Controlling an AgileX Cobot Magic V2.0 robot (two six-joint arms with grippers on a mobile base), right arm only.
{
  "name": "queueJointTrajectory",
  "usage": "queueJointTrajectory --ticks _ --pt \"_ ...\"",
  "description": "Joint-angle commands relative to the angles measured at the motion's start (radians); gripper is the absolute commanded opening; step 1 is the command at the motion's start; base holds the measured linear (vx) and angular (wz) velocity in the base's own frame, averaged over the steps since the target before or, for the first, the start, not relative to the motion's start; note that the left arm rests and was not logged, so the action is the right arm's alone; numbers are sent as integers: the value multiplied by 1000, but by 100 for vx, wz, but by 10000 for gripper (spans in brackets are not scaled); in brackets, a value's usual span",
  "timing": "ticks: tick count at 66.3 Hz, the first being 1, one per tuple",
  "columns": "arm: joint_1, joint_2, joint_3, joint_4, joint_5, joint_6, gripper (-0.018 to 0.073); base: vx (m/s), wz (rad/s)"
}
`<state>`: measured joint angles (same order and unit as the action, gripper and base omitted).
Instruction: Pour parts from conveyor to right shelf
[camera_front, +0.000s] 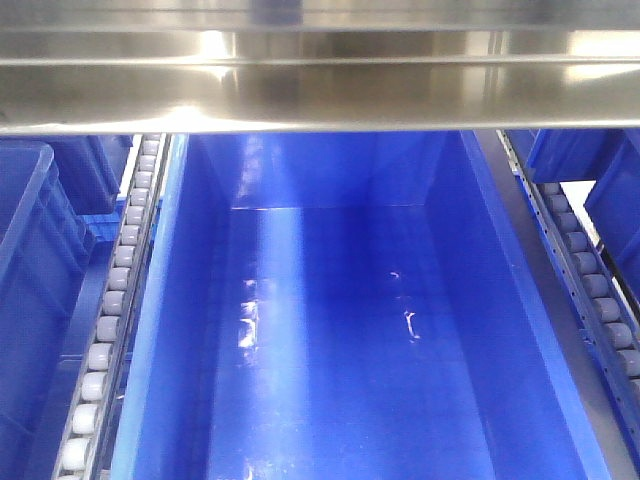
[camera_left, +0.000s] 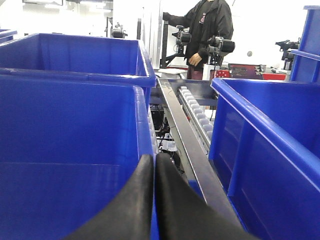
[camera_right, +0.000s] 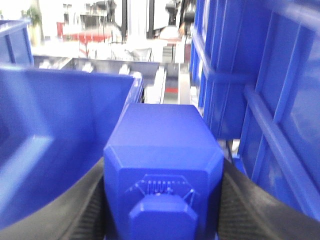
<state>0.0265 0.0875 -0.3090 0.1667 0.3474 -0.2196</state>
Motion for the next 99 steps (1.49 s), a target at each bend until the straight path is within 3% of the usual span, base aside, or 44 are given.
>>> queueJointTrajectory --ticks 1,19,32,52,72,85,99 --pt "-5 12 -27 8 -112 -5 -4 0 0" --pt "-5 38 -53 76 -134 -3 2 0 0" --pt "3 202 -137 77 -121 -37 19 0 0" --pt "215 525 -304 78 -111 -81 40 0 0" --pt "427 949 -551 73 8 -81 55 0 0" --pt "443 1200 -719 76 123 -46 67 0 0" --pt "443 1436 -933 75 334 26 87 0 0"
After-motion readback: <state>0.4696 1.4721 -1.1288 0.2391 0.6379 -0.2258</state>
